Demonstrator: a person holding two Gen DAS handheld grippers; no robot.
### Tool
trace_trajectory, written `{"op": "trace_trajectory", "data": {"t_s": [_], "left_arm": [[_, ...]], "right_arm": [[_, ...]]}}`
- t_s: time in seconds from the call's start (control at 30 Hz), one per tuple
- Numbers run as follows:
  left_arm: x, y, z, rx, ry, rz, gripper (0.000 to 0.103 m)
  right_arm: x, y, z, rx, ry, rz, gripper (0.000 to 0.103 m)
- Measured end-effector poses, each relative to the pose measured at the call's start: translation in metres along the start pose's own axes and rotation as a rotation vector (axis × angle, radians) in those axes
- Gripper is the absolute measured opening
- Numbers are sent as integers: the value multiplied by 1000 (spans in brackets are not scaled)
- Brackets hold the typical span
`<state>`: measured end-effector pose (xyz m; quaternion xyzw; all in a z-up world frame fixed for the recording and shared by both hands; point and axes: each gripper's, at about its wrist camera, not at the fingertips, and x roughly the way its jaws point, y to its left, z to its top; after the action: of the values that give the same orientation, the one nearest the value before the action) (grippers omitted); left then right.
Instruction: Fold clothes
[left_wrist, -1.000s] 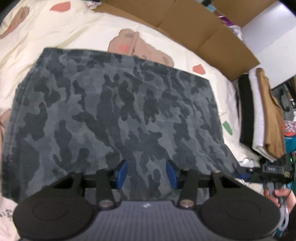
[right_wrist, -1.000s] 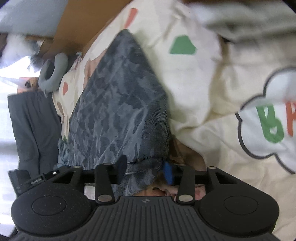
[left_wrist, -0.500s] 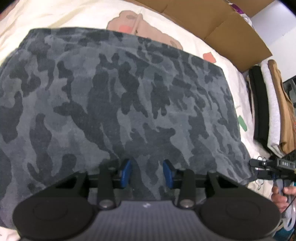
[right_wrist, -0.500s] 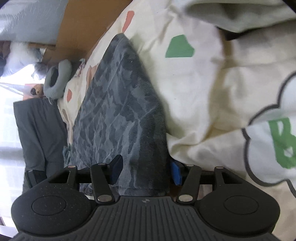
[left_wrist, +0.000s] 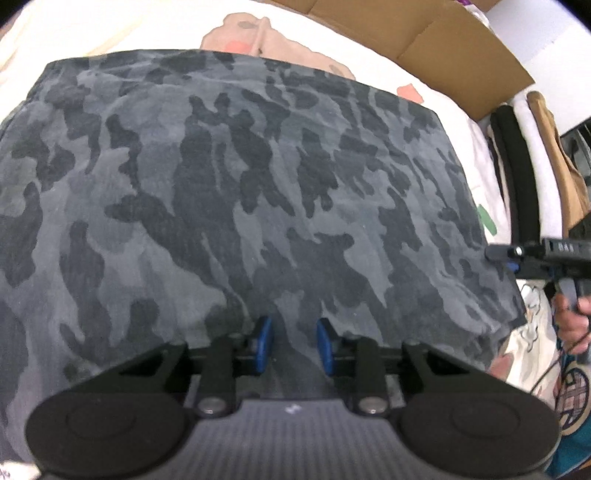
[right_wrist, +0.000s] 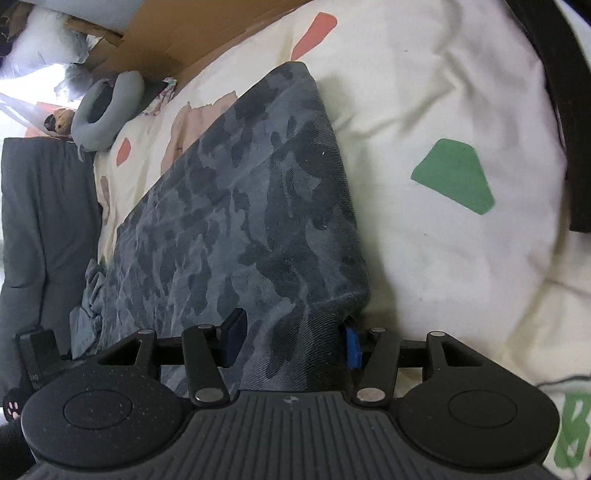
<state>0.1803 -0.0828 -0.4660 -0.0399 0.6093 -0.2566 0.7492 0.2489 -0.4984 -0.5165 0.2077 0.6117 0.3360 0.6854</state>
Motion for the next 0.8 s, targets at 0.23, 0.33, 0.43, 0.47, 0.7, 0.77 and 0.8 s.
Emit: {"op": "trace_trajectory", "data": {"t_s": [0.23, 0.33, 0.43, 0.47, 0.7, 0.77, 0.8], "left_arm": [[-2, -6, -11, -41, -15, 22, 29], [-2, -2, -14, -55, -32, 14, 27], [-1, 0, -17, -66, -51, 7, 27], [-1, 0, -18, -63, -54, 5, 27], [-2, 0, -22, -57, -72, -9, 27], [-2, 2, -23, -78, -72, -13, 27], [-3, 2, -23, -86, -69, -14, 27]], "right_arm": [[-5, -18, -3, 53, -34, 64, 50], [3, -19, -3, 72, -44, 52, 51], [11, -20, -1, 88, -51, 39, 51], [13, -20, 0, 87, -53, 31, 51], [-1, -13, 2, 79, -49, 84, 22], [-10, -9, 3, 69, -45, 136, 20], [-13, -6, 5, 55, -43, 150, 20]]}}
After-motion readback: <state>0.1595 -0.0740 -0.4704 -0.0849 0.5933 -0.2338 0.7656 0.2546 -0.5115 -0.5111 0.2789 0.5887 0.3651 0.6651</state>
